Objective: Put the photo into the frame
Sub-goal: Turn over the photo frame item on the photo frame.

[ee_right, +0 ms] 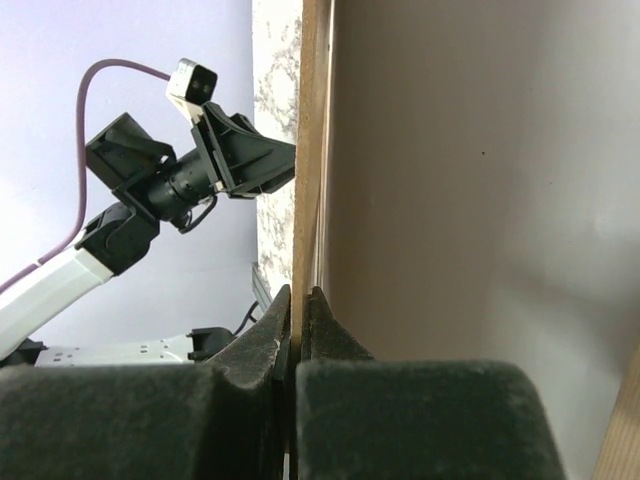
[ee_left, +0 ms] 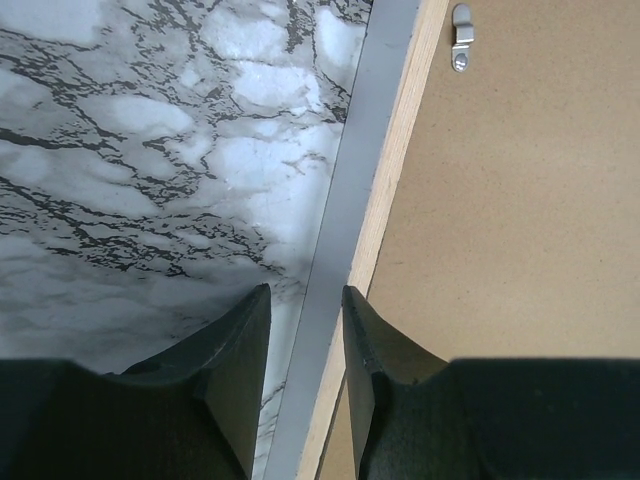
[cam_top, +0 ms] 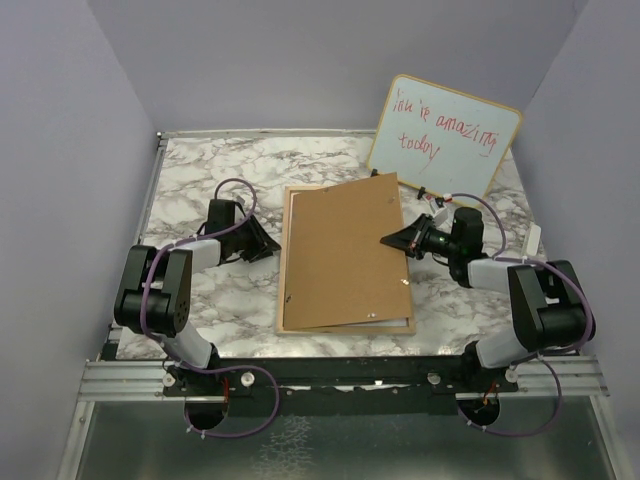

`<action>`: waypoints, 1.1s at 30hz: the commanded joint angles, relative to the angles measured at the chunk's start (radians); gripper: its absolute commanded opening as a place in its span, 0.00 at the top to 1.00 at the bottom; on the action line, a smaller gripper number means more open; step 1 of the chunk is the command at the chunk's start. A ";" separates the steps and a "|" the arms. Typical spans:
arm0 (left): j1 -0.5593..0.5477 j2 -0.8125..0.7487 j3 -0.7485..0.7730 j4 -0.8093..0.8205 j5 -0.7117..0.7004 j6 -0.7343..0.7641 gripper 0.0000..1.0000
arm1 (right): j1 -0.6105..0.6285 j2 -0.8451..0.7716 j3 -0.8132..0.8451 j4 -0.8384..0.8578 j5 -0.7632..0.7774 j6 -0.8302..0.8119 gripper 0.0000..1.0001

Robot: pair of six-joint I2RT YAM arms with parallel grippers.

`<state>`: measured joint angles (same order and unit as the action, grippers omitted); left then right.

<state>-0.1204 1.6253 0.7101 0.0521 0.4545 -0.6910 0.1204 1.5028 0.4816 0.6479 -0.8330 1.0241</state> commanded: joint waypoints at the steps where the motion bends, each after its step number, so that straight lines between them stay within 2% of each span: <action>1: -0.012 0.034 -0.006 -0.015 -0.050 0.034 0.63 | -0.007 0.033 0.046 0.027 0.004 -0.044 0.99; 11: -0.020 0.057 -0.002 -0.016 -0.043 0.044 0.64 | -0.007 0.082 0.079 0.054 -0.032 -0.066 0.99; 21: -0.028 0.071 0.003 -0.017 -0.045 0.045 0.64 | -0.007 0.090 0.077 0.065 0.033 -0.086 0.99; 33: -0.037 0.080 0.004 -0.016 -0.047 0.041 0.64 | -0.006 0.138 0.003 0.246 0.058 -0.044 0.99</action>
<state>-0.1444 1.6592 0.7258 0.0956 0.4553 -0.6861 0.1177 1.6157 0.5011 0.7677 -0.7986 0.9897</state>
